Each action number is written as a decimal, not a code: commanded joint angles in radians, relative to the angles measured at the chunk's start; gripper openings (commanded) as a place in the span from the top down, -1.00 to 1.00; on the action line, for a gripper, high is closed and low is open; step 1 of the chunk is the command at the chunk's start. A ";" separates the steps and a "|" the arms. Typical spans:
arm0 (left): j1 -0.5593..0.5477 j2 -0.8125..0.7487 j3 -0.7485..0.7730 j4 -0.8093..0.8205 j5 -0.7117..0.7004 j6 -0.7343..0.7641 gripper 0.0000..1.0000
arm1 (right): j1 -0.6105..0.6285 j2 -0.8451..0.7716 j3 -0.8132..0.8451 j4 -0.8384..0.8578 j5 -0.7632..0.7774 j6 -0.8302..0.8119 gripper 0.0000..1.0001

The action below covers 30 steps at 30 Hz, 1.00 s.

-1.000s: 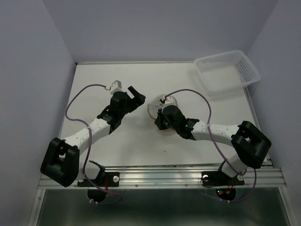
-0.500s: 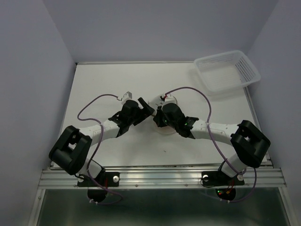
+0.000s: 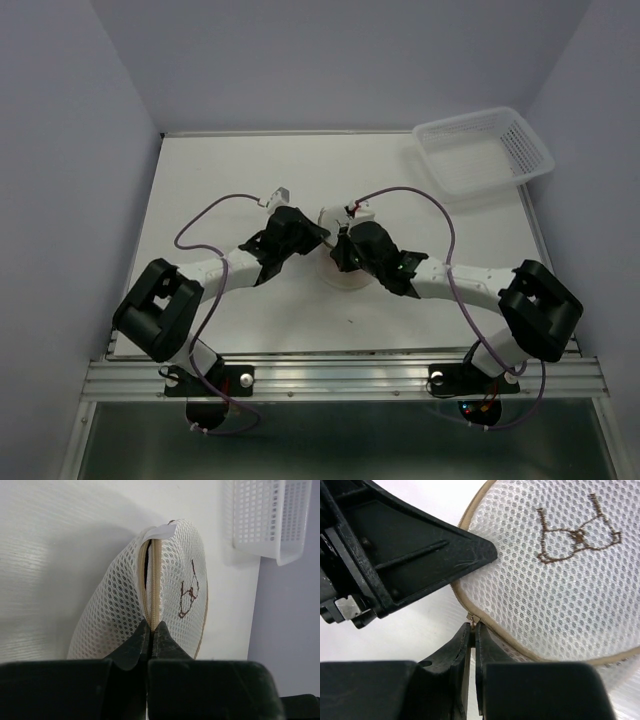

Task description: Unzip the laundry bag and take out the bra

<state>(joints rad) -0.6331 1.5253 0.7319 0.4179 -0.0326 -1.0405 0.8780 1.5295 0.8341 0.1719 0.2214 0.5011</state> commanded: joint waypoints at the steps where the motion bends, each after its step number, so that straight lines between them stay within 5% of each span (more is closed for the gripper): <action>1: 0.004 -0.094 0.021 -0.053 -0.087 0.071 1.00 | 0.003 -0.084 -0.012 -0.011 0.091 -0.052 0.99; 12: 0.122 -0.310 -0.074 -0.114 -0.015 0.267 1.00 | -0.128 -0.294 -0.131 -0.130 0.191 -0.111 0.99; 21: 0.199 -0.254 -0.054 -0.145 0.074 0.418 0.96 | -0.200 -0.375 -0.132 -0.146 0.030 -0.171 0.99; 23: 0.199 -0.222 -0.011 -0.139 0.072 0.407 0.66 | -0.200 -0.355 -0.127 -0.121 -0.036 -0.165 0.99; 25: 0.199 -0.176 0.030 -0.127 0.079 0.367 -0.14 | -0.177 -0.324 -0.116 -0.103 -0.056 -0.159 0.99; 26: 0.200 -0.163 0.044 -0.123 0.083 0.356 -0.14 | -0.166 -0.313 -0.113 -0.097 -0.057 -0.156 0.99; 27: 0.199 -0.142 0.069 -0.120 0.086 0.329 -0.54 | -0.148 -0.305 -0.110 -0.082 -0.059 -0.148 0.99; 30: 0.199 -0.131 0.092 -0.117 0.091 0.294 -0.95 | -0.125 -0.279 -0.113 -0.039 -0.050 -0.092 0.99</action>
<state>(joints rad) -0.4438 1.3975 0.7570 0.2928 0.0906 -0.7273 0.7223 1.2297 0.6964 0.0731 0.1528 0.3737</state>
